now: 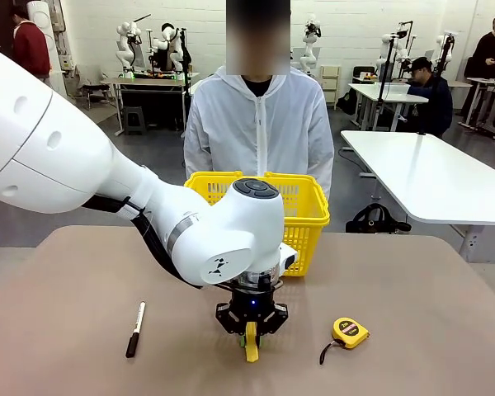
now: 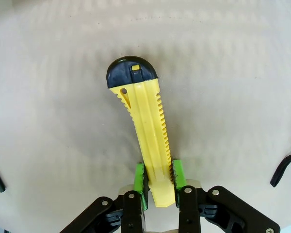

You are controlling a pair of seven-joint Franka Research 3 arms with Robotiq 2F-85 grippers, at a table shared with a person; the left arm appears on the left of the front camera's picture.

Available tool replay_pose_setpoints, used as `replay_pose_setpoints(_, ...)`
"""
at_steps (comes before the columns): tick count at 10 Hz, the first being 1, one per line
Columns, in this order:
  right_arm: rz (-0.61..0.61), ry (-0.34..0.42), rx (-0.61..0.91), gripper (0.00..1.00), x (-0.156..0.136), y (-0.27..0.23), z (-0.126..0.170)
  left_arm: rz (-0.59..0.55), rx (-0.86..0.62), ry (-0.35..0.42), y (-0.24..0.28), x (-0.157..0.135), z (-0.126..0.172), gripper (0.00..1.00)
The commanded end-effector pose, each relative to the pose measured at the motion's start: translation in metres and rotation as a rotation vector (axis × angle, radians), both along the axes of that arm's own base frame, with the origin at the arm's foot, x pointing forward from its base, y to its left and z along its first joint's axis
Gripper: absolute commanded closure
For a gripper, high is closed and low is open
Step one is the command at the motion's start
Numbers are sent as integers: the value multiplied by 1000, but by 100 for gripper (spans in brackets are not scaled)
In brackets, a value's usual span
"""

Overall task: Place the items the person wants into the basket.
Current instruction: Pick up the item the person points to and place it in the Market Basket.

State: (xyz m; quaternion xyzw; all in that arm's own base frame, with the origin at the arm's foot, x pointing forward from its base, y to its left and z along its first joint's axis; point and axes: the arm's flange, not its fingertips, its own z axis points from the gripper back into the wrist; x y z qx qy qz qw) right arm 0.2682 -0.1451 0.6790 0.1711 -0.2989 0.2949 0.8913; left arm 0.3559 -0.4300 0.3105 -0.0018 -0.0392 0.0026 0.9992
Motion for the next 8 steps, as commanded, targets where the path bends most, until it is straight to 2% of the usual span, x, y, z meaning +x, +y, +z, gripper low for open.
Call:
replay_pose_setpoints(1,18,-4,13,0,1,0,-1,-30,10,30,7,-18,34,100)
replay_pose_setpoints(3,18,-4,13,0,1,0,-1,-122,-10,38,30,-47,110,100)
replay_pose_setpoints(4,18,-4,13,0,1,0,-1,-159,-31,4,35,-63,141,100)
replay_pose_setpoints(5,18,-4,13,0,1,0,-1,-200,-21,-28,37,-65,170,100)
replay_pose_setpoints(7,18,-4,13,0,1,0,-1,-325,-24,-24,43,-31,214,100)
replay_pose_setpoints(8,18,-4,13,0,1,0,-1,-494,-2,9,49,-2,230,100)
